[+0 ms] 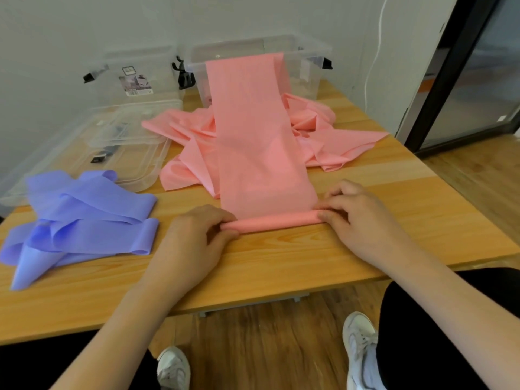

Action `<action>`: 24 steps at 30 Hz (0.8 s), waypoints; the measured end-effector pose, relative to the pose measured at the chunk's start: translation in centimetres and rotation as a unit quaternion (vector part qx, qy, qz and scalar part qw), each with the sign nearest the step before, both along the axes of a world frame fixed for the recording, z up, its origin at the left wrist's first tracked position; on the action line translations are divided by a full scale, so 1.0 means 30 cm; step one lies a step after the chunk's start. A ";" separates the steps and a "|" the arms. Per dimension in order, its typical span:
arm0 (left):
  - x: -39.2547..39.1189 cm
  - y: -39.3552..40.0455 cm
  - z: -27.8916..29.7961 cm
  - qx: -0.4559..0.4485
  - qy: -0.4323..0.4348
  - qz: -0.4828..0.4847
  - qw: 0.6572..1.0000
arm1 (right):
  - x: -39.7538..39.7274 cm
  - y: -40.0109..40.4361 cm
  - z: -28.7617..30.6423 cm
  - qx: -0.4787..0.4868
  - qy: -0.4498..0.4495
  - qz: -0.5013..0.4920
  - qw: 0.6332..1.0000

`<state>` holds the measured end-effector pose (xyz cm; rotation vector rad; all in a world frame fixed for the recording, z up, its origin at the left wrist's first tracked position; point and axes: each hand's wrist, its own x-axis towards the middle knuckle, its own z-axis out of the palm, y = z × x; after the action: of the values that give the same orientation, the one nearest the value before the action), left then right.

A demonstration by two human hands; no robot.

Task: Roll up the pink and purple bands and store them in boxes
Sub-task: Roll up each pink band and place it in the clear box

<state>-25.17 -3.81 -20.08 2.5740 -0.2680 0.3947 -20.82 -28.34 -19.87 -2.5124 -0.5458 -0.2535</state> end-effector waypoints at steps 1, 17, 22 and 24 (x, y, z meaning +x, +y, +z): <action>-0.004 -0.003 0.003 -0.015 -0.004 0.016 1.000 | -0.001 -0.003 0.003 -0.008 0.008 0.011 1.000; -0.007 -0.001 -0.005 -0.039 -0.013 0.009 0.999 | -0.014 0.000 0.001 -0.010 0.025 0.042 0.999; -0.008 0.008 -0.008 -0.020 0.010 -0.060 0.998 | -0.013 -0.005 0.001 0.026 0.010 0.021 0.999; -0.009 0.006 -0.009 -0.005 -0.011 -0.049 0.999 | -0.009 -0.004 -0.002 0.017 0.007 0.032 0.999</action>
<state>-25.43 -3.64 -20.34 2.5358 -0.3967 0.3869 -21.08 -28.47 -19.92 -2.4585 -0.6095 -0.2202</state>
